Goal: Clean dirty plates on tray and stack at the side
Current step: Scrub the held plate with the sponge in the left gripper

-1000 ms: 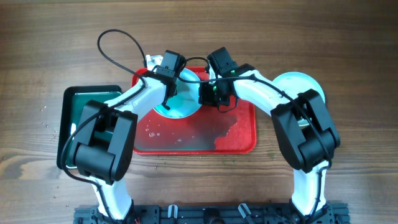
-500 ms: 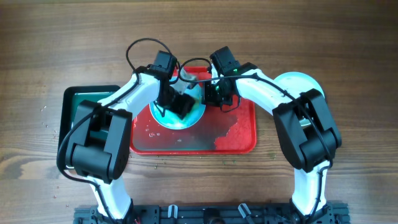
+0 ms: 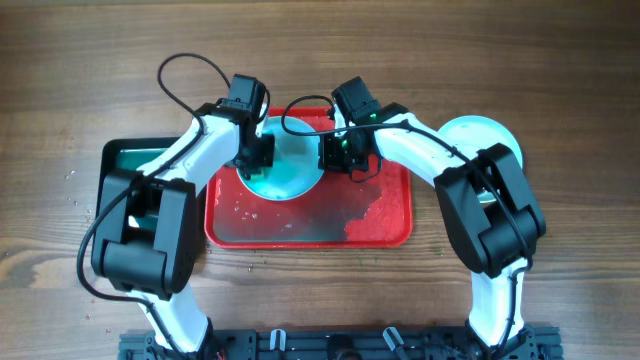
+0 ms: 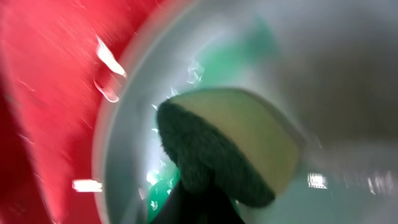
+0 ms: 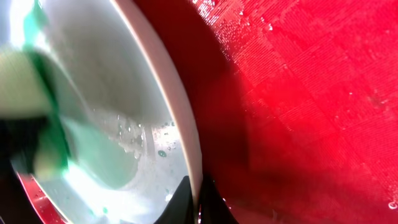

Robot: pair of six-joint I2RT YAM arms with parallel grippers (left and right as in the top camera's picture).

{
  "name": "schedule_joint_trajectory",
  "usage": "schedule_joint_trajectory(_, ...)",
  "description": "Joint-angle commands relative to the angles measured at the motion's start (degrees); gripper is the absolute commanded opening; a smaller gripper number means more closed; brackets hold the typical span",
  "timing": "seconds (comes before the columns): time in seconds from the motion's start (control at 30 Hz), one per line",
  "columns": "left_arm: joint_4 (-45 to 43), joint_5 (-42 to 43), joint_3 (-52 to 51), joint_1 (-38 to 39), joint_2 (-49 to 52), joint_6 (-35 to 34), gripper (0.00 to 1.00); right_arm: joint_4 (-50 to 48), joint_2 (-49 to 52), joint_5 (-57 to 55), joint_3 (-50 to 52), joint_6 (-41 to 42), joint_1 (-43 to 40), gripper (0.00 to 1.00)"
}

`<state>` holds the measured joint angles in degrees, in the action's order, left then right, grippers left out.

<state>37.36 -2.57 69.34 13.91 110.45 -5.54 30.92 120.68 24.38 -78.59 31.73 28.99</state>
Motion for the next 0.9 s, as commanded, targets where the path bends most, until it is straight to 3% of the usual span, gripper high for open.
schedule_joint_trajectory(0.0, -8.6, -12.5, -2.4, -0.1, 4.4, -5.5, 0.04, 1.0, 2.0, -3.3, 0.9, -1.1, -0.7, 0.04)
schedule_joint_trajectory(0.17, -21.8, -10.7, -2.4, 5.0, 4.4, -5.4, 0.04, 1.0, 2.0, -3.3, 0.9, -1.2, -0.7, 0.04)
schedule_joint_trajectory(0.37, -25.3, 9.4, -2.4, 9.9, 4.4, -5.1, 0.04, 1.0, 2.0, -3.3, 0.9, -1.3, -0.7, 0.04)
schedule_joint_trajectory(0.47, -23.7, 11.1, -2.4, 10.8, 4.4, -1.0, 0.04, 1.0, 2.0, -3.3, 0.9, -1.4, -0.7, 0.04)
schedule_joint_trajectory(0.73, -9.4, 28.0, -2.4, 10.7, 4.4, 15.6, 0.04, 1.0, 2.0, -3.3, 0.9, -1.4, -0.7, 0.04)
schedule_joint_trajectory(0.87, -2.3, 28.7, -2.4, 8.8, 4.4, 18.8, 0.04, 1.0, 2.0, -3.3, 0.9, -1.4, -0.7, 0.04)
